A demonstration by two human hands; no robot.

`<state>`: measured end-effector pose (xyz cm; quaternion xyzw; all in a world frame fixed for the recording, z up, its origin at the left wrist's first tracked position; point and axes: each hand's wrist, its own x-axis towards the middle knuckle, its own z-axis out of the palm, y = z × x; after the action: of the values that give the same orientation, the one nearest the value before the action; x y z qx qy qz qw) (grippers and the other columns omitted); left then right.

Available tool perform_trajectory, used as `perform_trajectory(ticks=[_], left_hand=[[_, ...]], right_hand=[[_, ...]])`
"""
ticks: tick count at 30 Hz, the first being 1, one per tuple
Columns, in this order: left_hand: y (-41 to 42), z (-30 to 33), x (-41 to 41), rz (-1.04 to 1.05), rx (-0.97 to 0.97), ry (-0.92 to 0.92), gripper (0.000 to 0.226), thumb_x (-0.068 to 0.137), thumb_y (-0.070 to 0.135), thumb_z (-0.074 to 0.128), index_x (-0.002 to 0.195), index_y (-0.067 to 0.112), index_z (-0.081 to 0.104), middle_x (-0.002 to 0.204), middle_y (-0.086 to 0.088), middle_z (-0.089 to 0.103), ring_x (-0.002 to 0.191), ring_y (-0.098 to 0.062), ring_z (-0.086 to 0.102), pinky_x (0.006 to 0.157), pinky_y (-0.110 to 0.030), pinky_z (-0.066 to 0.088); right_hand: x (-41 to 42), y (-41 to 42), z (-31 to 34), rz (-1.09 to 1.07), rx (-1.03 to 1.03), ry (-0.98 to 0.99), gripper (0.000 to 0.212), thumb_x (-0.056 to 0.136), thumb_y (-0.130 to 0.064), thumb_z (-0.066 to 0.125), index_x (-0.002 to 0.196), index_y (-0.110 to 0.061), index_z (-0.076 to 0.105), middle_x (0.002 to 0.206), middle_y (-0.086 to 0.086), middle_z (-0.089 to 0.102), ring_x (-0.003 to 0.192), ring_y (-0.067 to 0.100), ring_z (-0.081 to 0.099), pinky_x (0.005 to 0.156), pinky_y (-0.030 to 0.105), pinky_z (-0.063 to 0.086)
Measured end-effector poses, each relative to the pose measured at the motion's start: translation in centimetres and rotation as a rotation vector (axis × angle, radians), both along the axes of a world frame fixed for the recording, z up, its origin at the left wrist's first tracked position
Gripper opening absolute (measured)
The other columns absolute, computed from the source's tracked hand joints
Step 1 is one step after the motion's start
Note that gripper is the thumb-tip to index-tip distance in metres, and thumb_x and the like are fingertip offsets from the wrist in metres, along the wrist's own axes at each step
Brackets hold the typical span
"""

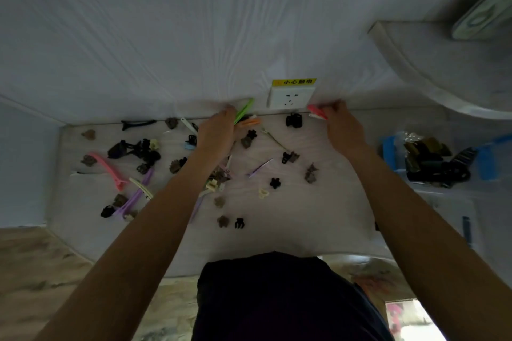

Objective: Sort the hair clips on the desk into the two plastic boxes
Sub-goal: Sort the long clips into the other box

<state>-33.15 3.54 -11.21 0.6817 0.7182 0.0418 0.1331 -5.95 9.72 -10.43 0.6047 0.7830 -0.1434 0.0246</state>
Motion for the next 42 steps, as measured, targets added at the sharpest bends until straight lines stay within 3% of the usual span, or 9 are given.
perform_trajectory(ticks=[3,5,11,18,23,28,35,39,42], left_hand=[[0.7,-0.4,-0.4,0.024,-0.058,0.055,0.024,0.092,0.018,0.053,0.112,0.006,0.051,0.107,-0.017,0.061,0.093,-0.037,0.061,0.070,-0.043,0.049],[0.8,-0.7,-0.4,0.016,-0.076,0.076,0.024,0.090,0.021,0.055,0.110,0.007,0.054,0.110,-0.015,0.060,0.094,-0.036,0.061,0.073,-0.043,0.050],[-0.4,-0.4,-0.3,0.019,-0.068,0.007,0.038,0.088,0.031,0.059,0.121,0.012,0.055,0.112,-0.015,0.060,0.101,-0.035,0.059,0.077,-0.041,0.049],[-4.7,1.1,2.3,-0.105,-0.019,-0.092,0.038,0.091,0.032,0.052,0.119,0.005,0.049,0.120,-0.017,0.049,0.104,-0.032,0.051,0.078,-0.040,0.048],[-6.1,-0.2,4.5,-0.121,-0.228,0.042,0.043,0.094,0.037,0.045,0.124,0.006,0.041,0.116,-0.018,0.057,0.109,-0.033,0.051,0.083,-0.046,0.049],[-5.9,-1.1,5.1,-0.137,-0.257,0.051,0.051,0.086,0.045,0.057,0.119,0.009,0.043,0.110,-0.014,0.060,0.105,-0.031,0.055,0.077,-0.044,0.048],[-5.4,-1.7,4.7,-0.165,-0.241,0.044,0.028,0.094,0.026,0.046,0.112,0.006,0.051,0.110,-0.014,0.059,0.107,-0.029,0.052,0.079,-0.044,0.047],[-5.7,-0.9,3.9,-0.166,-0.172,-0.050,0.023,0.094,0.021,0.047,0.110,0.005,0.050,0.103,-0.016,0.060,0.094,-0.030,0.058,0.070,-0.039,0.046],[-6.6,0.5,4.3,-0.111,-0.071,-0.215,0.027,0.096,0.030,0.045,0.104,0.005,0.050,0.086,-0.010,0.060,0.070,-0.024,0.059,0.058,-0.033,0.043]], right_hand=[[-0.1,-0.3,-0.5,-0.006,-0.014,-0.010,0.043,0.093,-0.004,0.042,0.134,-0.015,0.044,0.135,0.023,0.038,0.110,0.041,0.051,0.083,0.047,0.046],[-0.2,-1.0,-0.8,-0.079,-0.009,-0.024,0.031,0.094,-0.007,0.043,0.124,-0.006,0.051,0.130,0.023,0.042,0.106,0.040,0.053,0.081,0.046,0.047],[-0.1,-3.9,-1.3,-0.025,-0.022,-0.108,0.022,0.097,-0.011,0.039,0.112,0.000,0.052,0.113,0.020,0.055,0.104,0.032,0.052,0.074,0.039,0.044],[-3.8,-5.2,0.2,-0.006,0.020,0.063,0.026,0.092,-0.026,0.048,0.111,-0.008,0.046,0.087,0.020,0.060,0.067,0.028,0.051,0.057,0.031,0.035],[-7.8,-4.5,0.1,0.087,-0.015,0.114,0.029,0.093,-0.031,0.049,0.109,-0.007,0.050,0.099,0.018,0.061,0.089,0.032,0.056,0.062,0.032,0.034],[-9.2,-3.7,-0.5,0.061,-0.110,0.006,0.032,0.089,-0.031,0.056,0.111,-0.007,0.054,0.107,0.017,0.062,0.099,0.032,0.057,0.067,0.032,0.039],[-8.1,-3.5,-0.2,0.105,-0.039,-0.011,0.025,0.093,-0.028,0.048,0.105,-0.008,0.057,0.107,0.014,0.062,0.099,0.030,0.056,0.071,0.035,0.043],[-6.2,-4.9,2.3,0.105,0.142,0.078,0.028,0.092,-0.030,0.052,0.108,-0.007,0.054,0.104,0.014,0.062,0.096,0.031,0.056,0.067,0.036,0.042],[-3.2,-7.8,4.6,-0.052,0.233,0.226,0.028,0.091,-0.032,0.055,0.098,-0.006,0.054,0.082,0.012,0.058,0.072,0.028,0.054,0.057,0.030,0.036]])
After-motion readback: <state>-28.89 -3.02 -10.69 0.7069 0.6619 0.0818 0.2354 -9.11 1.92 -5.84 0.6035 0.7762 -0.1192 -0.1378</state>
